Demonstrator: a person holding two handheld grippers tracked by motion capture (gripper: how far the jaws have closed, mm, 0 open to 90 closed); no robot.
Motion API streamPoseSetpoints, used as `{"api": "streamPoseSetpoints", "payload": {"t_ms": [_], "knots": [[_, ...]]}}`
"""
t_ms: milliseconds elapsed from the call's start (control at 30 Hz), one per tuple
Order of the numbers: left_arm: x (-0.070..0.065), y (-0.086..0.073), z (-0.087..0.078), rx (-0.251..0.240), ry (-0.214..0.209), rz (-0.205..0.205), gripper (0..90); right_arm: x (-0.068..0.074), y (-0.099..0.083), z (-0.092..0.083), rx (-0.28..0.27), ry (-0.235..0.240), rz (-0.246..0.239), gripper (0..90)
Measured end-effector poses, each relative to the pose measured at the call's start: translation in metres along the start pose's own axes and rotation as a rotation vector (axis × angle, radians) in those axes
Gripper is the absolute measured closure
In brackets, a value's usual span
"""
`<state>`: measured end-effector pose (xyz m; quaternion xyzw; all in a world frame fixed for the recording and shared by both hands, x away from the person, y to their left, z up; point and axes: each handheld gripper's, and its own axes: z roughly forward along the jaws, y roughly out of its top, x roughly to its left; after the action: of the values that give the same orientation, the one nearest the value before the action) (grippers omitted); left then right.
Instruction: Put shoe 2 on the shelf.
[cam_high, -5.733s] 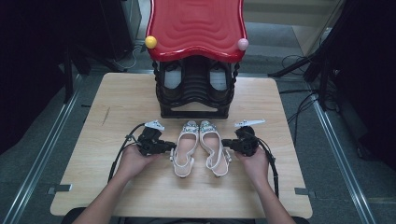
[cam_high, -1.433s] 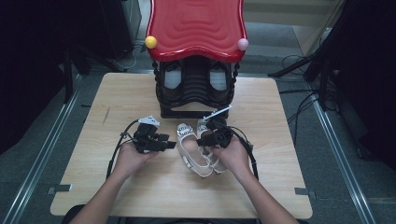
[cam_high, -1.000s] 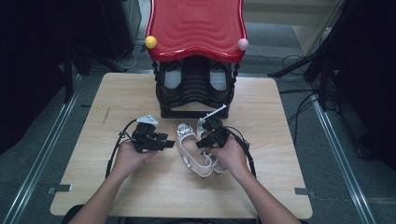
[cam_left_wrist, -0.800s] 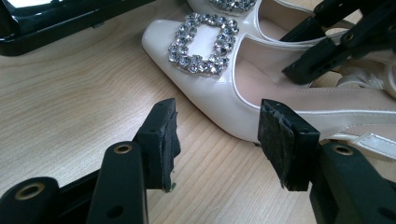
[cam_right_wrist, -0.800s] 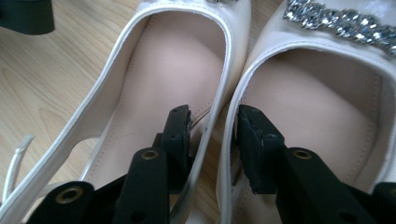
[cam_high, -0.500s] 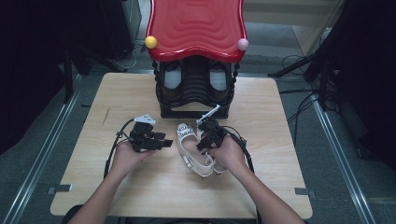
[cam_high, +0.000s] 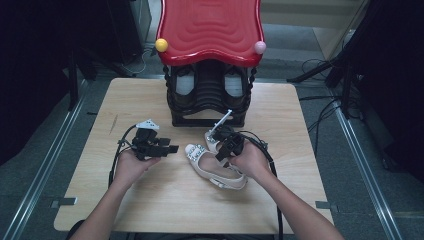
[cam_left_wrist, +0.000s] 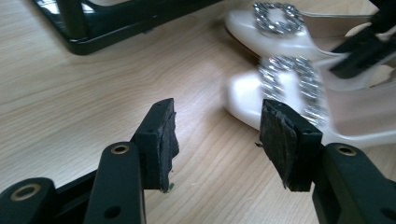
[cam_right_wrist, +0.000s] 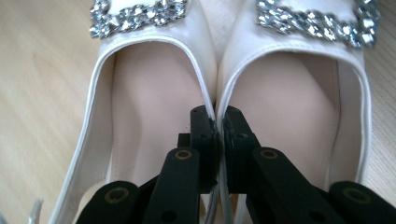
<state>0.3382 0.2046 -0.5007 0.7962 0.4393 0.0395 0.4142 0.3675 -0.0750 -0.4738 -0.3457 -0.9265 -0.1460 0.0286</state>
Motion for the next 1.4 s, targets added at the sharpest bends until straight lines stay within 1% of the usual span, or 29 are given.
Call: {"api": "streamPoseSetpoints", "payload": {"t_ms": [133,167,200,233,267,300,333,367,400,500,567,600,700,733,767,800,833,900,933,1000,1033,1067,1100,1133,1233,1267,1333,1367,1400], "knots": [[0.004,-0.002,-0.006,-0.010,0.013,-0.013,45.8,0.004,-0.003,-0.005,0.032,-0.014,-0.123,86.4],[0.005,-0.003,-0.007,-0.014,0.014,-0.020,45.8,0.005,-0.003,-0.007,0.037,-0.009,-0.141,86.4],[0.006,-0.004,-0.008,-0.013,0.020,-0.018,45.8,0.005,-0.003,-0.010,0.037,0.009,-0.166,86.4],[0.007,-0.005,-0.009,-0.016,0.025,-0.018,45.8,0.005,-0.002,-0.013,0.033,0.022,-0.169,86.4],[0.007,-0.006,-0.010,-0.016,0.025,-0.027,45.8,0.006,-0.001,-0.017,0.031,0.033,-0.196,86.4],[0.009,-0.008,-0.012,-0.020,0.028,-0.034,45.8,0.009,0.000,-0.022,0.016,0.036,-0.207,86.3],[0.010,-0.009,-0.013,-0.023,0.031,-0.040,45.8,0.012,0.002,-0.029,0.006,0.042,-0.248,86.3],[0.012,-0.010,-0.015,-0.025,0.033,-0.044,45.8,0.014,0.004,-0.035,-0.005,0.047,-0.260,86.3],[0.013,-0.012,-0.017,-0.027,0.035,-0.051,45.8,0.015,0.007,-0.041,-0.011,0.065,-0.280,86.3],[0.017,-0.015,-0.023,-0.040,0.044,-0.073,45.8,0.022,0.016,-0.062,-0.040,0.087,-0.349,86.2],[0.021,-0.018,-0.027,-0.053,0.051,-0.086,45.9,0.027,0.023,-0.075,-0.055,0.077,-0.412,86.2],[0.022,-0.019,-0.029,-0.055,0.050,-0.093,45.9,0.029,0.029,-0.082,-0.061,0.089,-0.440,86.2],[0.025,-0.023,-0.034,-0.062,0.052,-0.112,45.9,0.033,0.041,-0.096,-0.075,0.113,-0.498,86.1],[0.026,-0.024,-0.035,-0.067,0.055,-0.115,45.9,0.034,0.045,-0.102,-0.089,0.114,-0.509,86.2],[0.027,-0.026,-0.036,-0.065,0.054,-0.119,45.9,0.036,0.049,-0.108,-0.087,0.118,-0.540,86.1],[0.028,-0.027,-0.036,-0.062,0.059,-0.120,45.9,0.037,0.053,-0.115,-0.096,0.126,-0.546,86.2],[0.029,-0.028,-0.036,-0.061,0.060,-0.121,45.9,0.037,0.058,-0.124,-0.105,0.143,-0.568,86.2],[0.029,-0.029,-0.038,-0.059,0.064,-0.123,45.9,0.038,0.065,-0.136,-0.113,0.162,-0.574,86.2],[0.029,-0.030,-0.039,-0.059,0.065,-0.126,46.0,0.040,0.069,-0.145,-0.122,0.164,-0.593,86.2],[0.029,-0.031,-0.040,-0.073,0.067,-0.138,45.9,0.042,0.074,-0.158,-0.144,0.173,-0.590,86.1],[0.030,-0.032,-0.041,-0.070,0.068,-0.135,45.9,0.042,0.075,-0.163,-0.165,0.178,-0.586,86.1],[0.031,-0.032,-0.042,-0.069,0.069,-0.131,45.9,0.042,0.078,-0.170,-0.170,0.187,-0.587,86.1],[0.030,-0.033,-0.042,-0.077,0.069,-0.142,45.9,0.042,0.079,-0.176,-0.198,0.196,-0.582,86.1],[0.030,-0.033,-0.042,-0.078,0.068,-0.145,45.9,0.041,0.082,-0.186,-0.214,0.205,-0.580,86.1],[0.031,-0.032,-0.042,-0.071,0.064,-0.146,45.9,0.037,0.084,-0.205,-0.303,0.237,-0.556,86.1],[0.031,-0.032,-0.042,-0.069,0.063,-0.147,45.9,0.034,0.086,-0.212,-0.345,0.254,-0.543,86.2],[0.031,-0.032,-0.041,-0.069,0.063,-0.147,46.0,0.031,0.088,-0.224,-0.394,0.268,-0.513,86.1],[0.031,-0.032,-0.041,-0.068,0.062,-0.143,46.0,0.029,0.090,-0.232,-0.428,0.276,-0.487,86.1],[0.031,-0.032,-0.040,-0.066,0.058,-0.145,46.0,0.027,0.091,-0.236,-0.447,0.282,-0.470,86.1]]}}
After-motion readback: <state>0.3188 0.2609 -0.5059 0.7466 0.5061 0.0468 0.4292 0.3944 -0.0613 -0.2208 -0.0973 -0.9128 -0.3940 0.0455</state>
